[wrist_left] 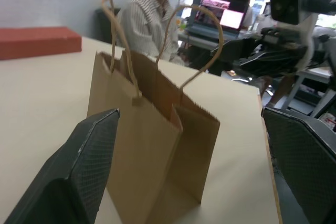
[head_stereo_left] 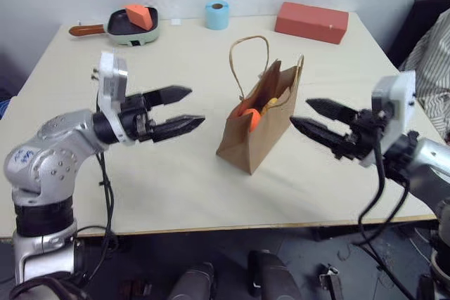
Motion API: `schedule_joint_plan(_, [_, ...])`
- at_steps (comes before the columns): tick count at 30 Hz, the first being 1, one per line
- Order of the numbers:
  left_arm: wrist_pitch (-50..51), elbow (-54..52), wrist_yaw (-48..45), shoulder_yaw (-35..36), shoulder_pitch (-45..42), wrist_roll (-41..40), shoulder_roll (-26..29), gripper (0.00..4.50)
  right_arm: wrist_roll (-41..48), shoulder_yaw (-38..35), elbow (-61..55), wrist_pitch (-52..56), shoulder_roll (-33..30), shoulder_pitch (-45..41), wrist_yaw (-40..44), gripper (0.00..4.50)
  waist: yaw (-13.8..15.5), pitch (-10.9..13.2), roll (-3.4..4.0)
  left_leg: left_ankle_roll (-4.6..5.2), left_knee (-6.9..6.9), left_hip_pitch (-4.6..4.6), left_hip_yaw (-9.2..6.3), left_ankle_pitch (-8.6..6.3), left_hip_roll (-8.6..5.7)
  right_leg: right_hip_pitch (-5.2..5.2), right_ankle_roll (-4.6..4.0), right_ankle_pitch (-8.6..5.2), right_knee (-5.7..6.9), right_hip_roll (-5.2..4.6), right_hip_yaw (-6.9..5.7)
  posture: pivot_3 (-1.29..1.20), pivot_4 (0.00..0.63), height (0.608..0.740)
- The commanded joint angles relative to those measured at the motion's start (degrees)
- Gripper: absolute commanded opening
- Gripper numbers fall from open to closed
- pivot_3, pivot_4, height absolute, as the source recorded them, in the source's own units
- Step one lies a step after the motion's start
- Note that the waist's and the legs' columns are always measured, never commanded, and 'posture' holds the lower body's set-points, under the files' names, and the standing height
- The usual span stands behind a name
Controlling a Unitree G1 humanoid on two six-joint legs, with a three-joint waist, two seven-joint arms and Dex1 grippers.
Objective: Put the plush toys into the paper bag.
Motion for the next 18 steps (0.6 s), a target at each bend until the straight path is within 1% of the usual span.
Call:
schedule_joint_plan(1, [-4.64, -3.07, 1.31, -4.40, 2.50, 3.72, -1.86, 4.50, -1.15, 1.17, -0.90, -2.85, -0.32, 3.00, 2.22, 2.47, 0.46, 0.00, 0.00, 0.02, 0.00, 0.00, -0.01, 0.01, 0.00, 0.04, 0.05, 0.03, -0.05, 0.00, 0.00, 0.00, 0.150, 0.740])
schedule_joint_plan(2, [-6.08, -2.78, 1.47, -5.94, 2.79, 4.99, -2.68, 4.50, -3.45, 3.29, 0.10, -3.98, 0.27, 3.04, 1.65, 2.28, 0.58, 0.00, 0.00, 0.04, 0.02, 0.01, 0.02, 0.02, -0.01, 0.07, 0.10, 0.06, -0.07, 0.00, 0.02, 0.00, 0.150, 0.740])
schedule_joint_plan(5, [-10.23, 0.70, 2.14, -9.50, 1.58, 8.77, -5.73, 4.50, -13.22, 13.32, 4.32, -8.49, 2.12, 0.59, 0.79, 1.25, 0.54, -0.02, -0.05, 0.06, 0.01, 0.02, 0.15, 0.04, -0.01, 0.06, 0.21, 0.13, -0.11, 0.02, 0.14, 0.00, 0.150, 0.740])
schedule_joint_plan(6, [-11.69, 2.26, 2.24, -10.47, 0.94, 10.17, -6.58, 4.50, -15.78, 16.29, 5.49, -9.86, 2.81, -0.48, 0.94, 0.77, 0.47, -0.02, -0.05, 0.06, 0.00, 0.04, 0.20, 0.04, -0.01, 0.05, 0.21, 0.13, -0.10, 0.03, 0.17, 0.00, 0.150, 0.740])
schedule_joint_plan(8, [-13.91, 5.10, 2.73, -11.73, -0.52, 11.76, -8.91, 4.50, -20.25, 21.51, 7.80, -12.27, 4.53, -2.97, 1.16, 0.17, 0.21, -0.02, -0.05, 0.06, -0.03, 0.03, 0.21, 0.04, -0.01, -0.02, 0.20, 0.12, -0.09, 0.04, 0.17, 0.00, 0.150, 0.740])
schedule_joint_plan(9, [-14.26, 6.14, 2.72, -12.16, -1.25, 11.90, -9.92, 4.50, -21.91, 23.38, 9.03, -13.12, 5.55, -4.12, 1.14, 0.04, 0.10, -0.02, -0.05, 0.05, -0.03, 0.03, 0.21, 0.04, 0.00, -0.04, 0.20, 0.12, -0.08, 0.05, 0.17, 0.00, 0.150, 0.740])
schedule_joint_plan(12, [-16.16, 8.94, 1.15, -15.58, -3.48, 14.24, -11.89, 4.50, -28.31, 28.98, 14.32, -16.31, 8.99, -7.76, 0.30, 0.04, -0.12, -0.02, -0.05, 0.05, -0.02, 0.01, 0.21, 0.04, -0.01, -0.06, 0.21, 0.12, -0.08, 0.05, 0.16, 0.00, 0.150, 0.740])
schedule_joint_plan(13, [-17.64, 9.65, 0.69, -17.66, -3.74, 16.57, -11.88, 4.50, -29.81, 29.95, 15.75, -17.13, 9.98, -8.41, 0.11, 0.04, -0.15, -0.02, -0.05, 0.06, -0.02, 0.00, 0.22, 0.04, -0.01, -0.07, 0.21, 0.12, -0.10, 0.05, 0.17, 0.00, 0.150, 0.740])
schedule_joint_plan(15, [-19.64, 10.86, 0.77, -19.96, -4.01, 19.65, -11.99, 4.50, -31.49, 30.64, 17.28, -18.11, 11.23, -8.89, 0.17, 0.04, -0.18, -0.02, -0.04, 0.06, -0.04, 0.00, 0.21, 0.04, -0.01, -0.08, 0.20, 0.12, -0.08, 0.05, 0.15, 0.00, 0.150, 0.740])
schedule_joint_plan(18, [-20.15, 13.33, 3.07, -20.45, -4.57, 21.36, -13.92, 4.50, -33.06, 30.80, 18.45, -18.64, 12.82, -8.74, 0.03, 0.04, -0.11, -0.02, -0.04, 0.06, -0.04, -0.03, 0.20, 0.04, -0.01, -0.08, 0.21, 0.12, -0.08, 0.05, 0.14, 0.00, 0.150, 0.740])
